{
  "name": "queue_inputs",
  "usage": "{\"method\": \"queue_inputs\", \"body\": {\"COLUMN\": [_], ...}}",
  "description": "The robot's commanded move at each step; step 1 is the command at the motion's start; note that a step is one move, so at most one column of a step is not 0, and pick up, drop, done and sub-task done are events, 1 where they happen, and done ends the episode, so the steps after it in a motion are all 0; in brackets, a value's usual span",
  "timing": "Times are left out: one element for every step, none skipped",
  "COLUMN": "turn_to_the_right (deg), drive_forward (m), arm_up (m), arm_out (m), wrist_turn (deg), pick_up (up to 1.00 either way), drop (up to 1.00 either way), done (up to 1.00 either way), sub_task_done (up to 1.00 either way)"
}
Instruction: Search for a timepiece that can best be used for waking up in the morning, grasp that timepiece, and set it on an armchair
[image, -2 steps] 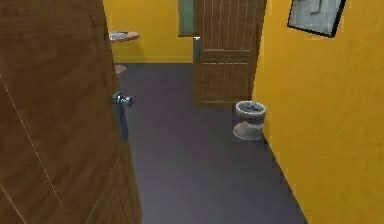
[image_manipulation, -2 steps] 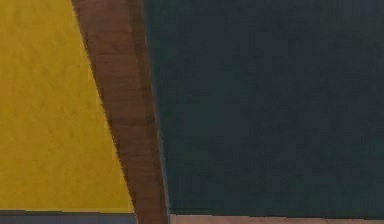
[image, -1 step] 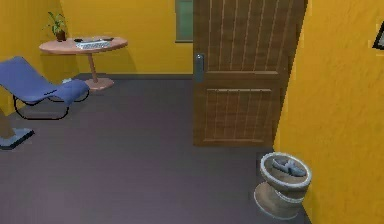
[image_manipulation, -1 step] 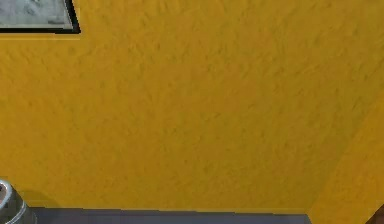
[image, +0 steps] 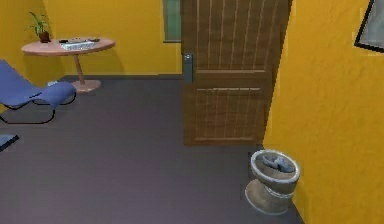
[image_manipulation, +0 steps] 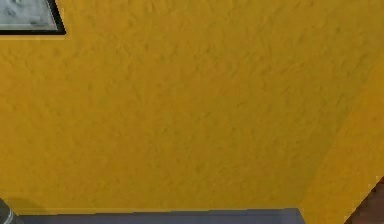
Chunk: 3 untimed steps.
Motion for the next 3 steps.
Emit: {"method": "queue_inputs", "body": {"turn_to_the_right": [0.0,-15.0,0.0], "drive_forward": [0.1,0.0,1.0], "arm_up": [0.0,0.0,0.0], "arm_out": [0.0,0.0,0.0], "wrist_turn": [0.0,0.0,0.0], "pick_up": [0.0,0.0,0.0], "drop": [0.0,0.0,0.0], "done": [0.0,0.0,0.0], "sub_task_done": [0.0,0.0,0.0]}}
